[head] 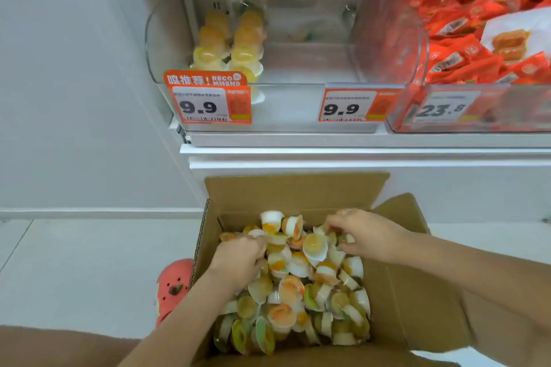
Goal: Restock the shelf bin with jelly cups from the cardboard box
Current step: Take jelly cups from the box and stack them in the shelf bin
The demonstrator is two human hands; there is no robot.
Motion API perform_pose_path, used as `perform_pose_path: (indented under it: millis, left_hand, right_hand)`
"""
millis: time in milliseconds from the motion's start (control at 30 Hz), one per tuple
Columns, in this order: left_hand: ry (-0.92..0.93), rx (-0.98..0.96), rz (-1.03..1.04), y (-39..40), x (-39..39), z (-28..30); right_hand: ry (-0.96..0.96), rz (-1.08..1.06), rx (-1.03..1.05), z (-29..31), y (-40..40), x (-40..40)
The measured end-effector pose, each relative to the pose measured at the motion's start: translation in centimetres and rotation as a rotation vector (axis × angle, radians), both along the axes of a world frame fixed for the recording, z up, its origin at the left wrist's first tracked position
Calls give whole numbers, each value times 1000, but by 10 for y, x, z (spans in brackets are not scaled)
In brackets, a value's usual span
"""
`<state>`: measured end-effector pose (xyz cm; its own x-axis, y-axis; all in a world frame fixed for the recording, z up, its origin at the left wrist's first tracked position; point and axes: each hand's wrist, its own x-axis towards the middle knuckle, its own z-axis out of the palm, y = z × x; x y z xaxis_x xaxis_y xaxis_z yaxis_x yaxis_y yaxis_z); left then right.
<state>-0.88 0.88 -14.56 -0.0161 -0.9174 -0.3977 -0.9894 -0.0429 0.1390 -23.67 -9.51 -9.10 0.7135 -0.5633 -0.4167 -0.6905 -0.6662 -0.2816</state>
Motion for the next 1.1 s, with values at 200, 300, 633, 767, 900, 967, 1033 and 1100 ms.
perform_pose_path:
  millis: [200,300,633,767,900,967,1033,1100]
  left_hand:
    - [-65,162,62,9,-10,-76]
    - [-100,158,64,3,-17,-92]
    - [-177,-58,57,18,-16,-123]
    - [-116,-134,51,28,-3,-124]
    - [177,-71,271,31,-2,-108]
    - [385,-58,545,26,-6,-89]
    - [704,-41,923,16,-11,-61]
    - [1252,150,1325,4,-11,-27]
  right_hand:
    - [40,-344,133,-108,5,0]
    - [-154,-514,172,-131,4,22]
    - [-553,-883,230,-155,10,76]
    - [-534,-868,237,-153,11,70]
    - [-493,-864,288,-137,11,58]
    - [-460,-889,420,-123,13,49]
    - [-408,-954,547,-106,14,41]
    - [-440,-1044,723,-81,9,36]
